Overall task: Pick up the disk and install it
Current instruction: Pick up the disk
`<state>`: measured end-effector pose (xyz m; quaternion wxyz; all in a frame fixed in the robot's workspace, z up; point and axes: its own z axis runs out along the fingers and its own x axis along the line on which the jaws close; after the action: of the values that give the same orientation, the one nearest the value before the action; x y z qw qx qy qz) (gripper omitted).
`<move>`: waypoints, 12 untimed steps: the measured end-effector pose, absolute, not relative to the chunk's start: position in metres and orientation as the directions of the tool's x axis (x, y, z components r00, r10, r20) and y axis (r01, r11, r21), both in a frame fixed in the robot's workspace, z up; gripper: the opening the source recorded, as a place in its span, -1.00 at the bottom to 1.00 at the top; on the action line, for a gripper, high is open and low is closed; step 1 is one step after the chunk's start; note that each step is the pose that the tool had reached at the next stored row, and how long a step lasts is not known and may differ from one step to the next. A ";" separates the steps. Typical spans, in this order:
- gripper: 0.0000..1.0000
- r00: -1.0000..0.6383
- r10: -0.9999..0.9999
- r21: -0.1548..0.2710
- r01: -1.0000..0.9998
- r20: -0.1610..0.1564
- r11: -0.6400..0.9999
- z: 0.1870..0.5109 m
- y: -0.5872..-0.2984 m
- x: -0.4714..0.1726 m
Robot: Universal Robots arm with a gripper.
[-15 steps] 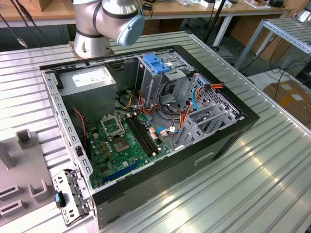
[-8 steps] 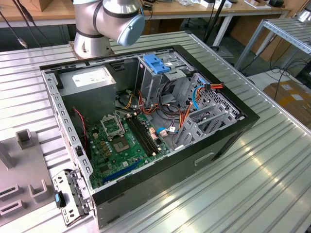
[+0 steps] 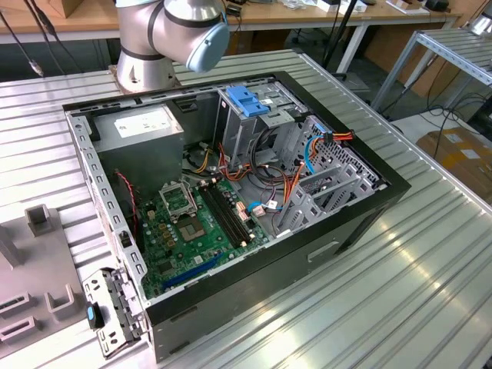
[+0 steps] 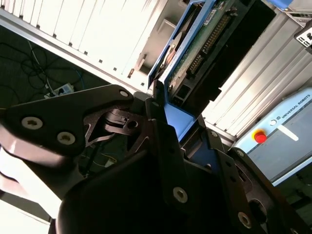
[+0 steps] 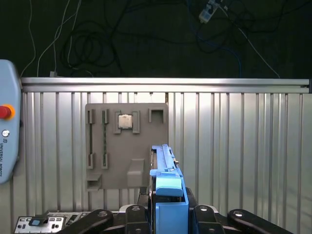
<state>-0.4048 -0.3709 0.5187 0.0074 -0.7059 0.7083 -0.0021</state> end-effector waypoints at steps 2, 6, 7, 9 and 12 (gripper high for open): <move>-0.26 -0.003 -1.000 -0.014 -1.000 -0.007 0.003 0.519 -0.371 -0.402; -0.26 -0.003 -1.000 -0.014 -1.000 -0.007 0.003 0.519 -0.371 -0.397; -0.26 -0.003 -1.000 -0.014 -1.000 -0.007 0.003 0.519 -0.371 -0.394; -0.26 -0.003 -1.000 -0.014 -1.000 -0.007 0.003 0.519 -0.371 -0.391; -0.26 -0.003 -1.000 -0.013 -1.000 -0.007 0.003 0.519 -0.371 -0.385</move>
<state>-0.3845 -0.3709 0.5187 0.0074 -0.7059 0.7083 -0.0022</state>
